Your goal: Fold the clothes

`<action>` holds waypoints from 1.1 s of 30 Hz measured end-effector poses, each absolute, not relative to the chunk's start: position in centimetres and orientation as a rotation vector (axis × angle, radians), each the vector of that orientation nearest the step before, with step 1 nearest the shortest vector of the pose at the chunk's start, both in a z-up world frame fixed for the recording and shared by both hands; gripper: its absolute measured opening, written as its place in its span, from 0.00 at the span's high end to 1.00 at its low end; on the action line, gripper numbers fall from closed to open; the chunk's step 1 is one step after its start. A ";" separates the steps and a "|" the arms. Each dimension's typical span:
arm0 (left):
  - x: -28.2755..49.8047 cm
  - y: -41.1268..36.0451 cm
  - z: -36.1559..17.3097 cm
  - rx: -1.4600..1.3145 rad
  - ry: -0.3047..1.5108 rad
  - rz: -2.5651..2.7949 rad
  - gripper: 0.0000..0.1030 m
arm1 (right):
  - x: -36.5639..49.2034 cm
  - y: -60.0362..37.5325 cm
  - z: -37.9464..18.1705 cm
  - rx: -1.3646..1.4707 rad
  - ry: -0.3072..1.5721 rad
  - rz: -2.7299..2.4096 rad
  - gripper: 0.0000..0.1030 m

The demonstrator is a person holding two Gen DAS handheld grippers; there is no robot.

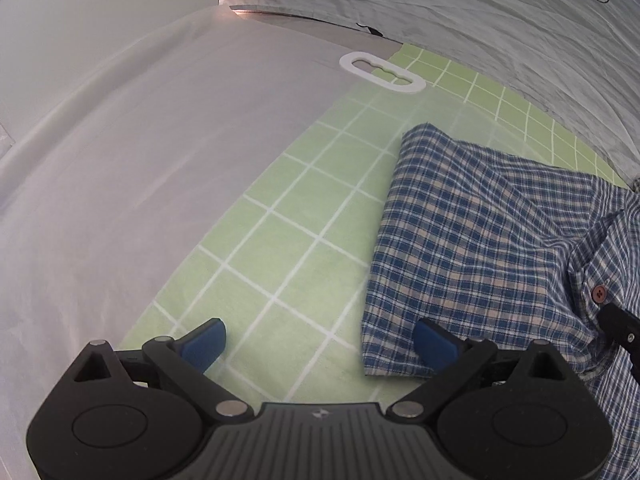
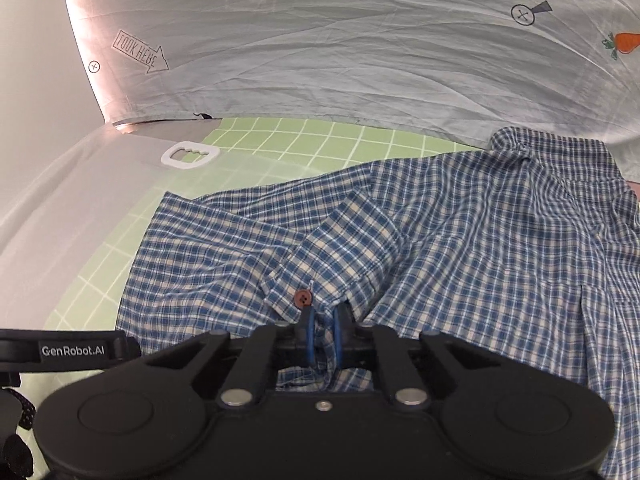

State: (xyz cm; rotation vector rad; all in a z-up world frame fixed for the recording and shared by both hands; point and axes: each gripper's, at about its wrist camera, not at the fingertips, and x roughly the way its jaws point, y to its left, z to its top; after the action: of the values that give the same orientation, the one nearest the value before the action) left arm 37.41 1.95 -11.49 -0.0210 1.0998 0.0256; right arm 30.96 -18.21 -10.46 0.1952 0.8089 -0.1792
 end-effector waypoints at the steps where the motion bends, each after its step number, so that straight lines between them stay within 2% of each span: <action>1: 37.2 1.8 -11.0 -0.022 1.086 0.017 0.03 | 30.6 -18.6 -10.0 0.206 0.791 -0.178 0.92; 8: 35.9 -0.5 -9.1 -0.012 1.040 -0.040 0.03 | 25.9 -24.4 -6.6 0.236 0.663 -0.328 0.93; 15: 34.3 -3.7 -9.2 0.071 1.046 -0.125 0.03 | 19.3 -34.9 -6.2 0.230 0.598 -0.691 0.93; 21: 33.4 -5.3 -9.5 0.107 1.053 -0.176 0.03 | 12.5 -42.4 -7.5 0.256 0.610 -0.989 0.93; 25: 33.0 -4.9 -9.3 0.064 1.081 -0.187 0.03 | 11.1 -44.0 -9.7 0.268 0.696 -1.014 0.90; 27: 32.5 -4.4 -8.8 0.043 1.075 -0.183 0.03 | 11.0 -43.5 -9.9 0.269 0.709 -1.013 0.79; 29: 31.6 -3.8 -8.1 0.037 1.055 -0.172 0.03 | 10.6 -42.3 -9.6 0.277 0.690 -1.026 0.49; 30: 31.1 -3.4 -7.7 0.037 1.045 -0.165 0.03 | 10.4 -41.7 -9.4 0.286 0.678 -1.032 0.43; 32: 29.9 -2.7 -6.9 0.044 1.031 -0.154 0.03 | 10.0 -40.2 -8.8 0.316 0.650 -1.021 0.24; 33: 29.1 -2.3 -6.5 0.050 1.024 -0.148 0.03 | 9.6 -39.2 -8.4 0.320 0.634 -1.007 0.18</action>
State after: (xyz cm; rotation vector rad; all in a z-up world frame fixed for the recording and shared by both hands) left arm 29.14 -2.32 -6.49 0.0503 1.0241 -0.1484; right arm 9.65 -39.19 -8.42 0.3202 0.6336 -1.0074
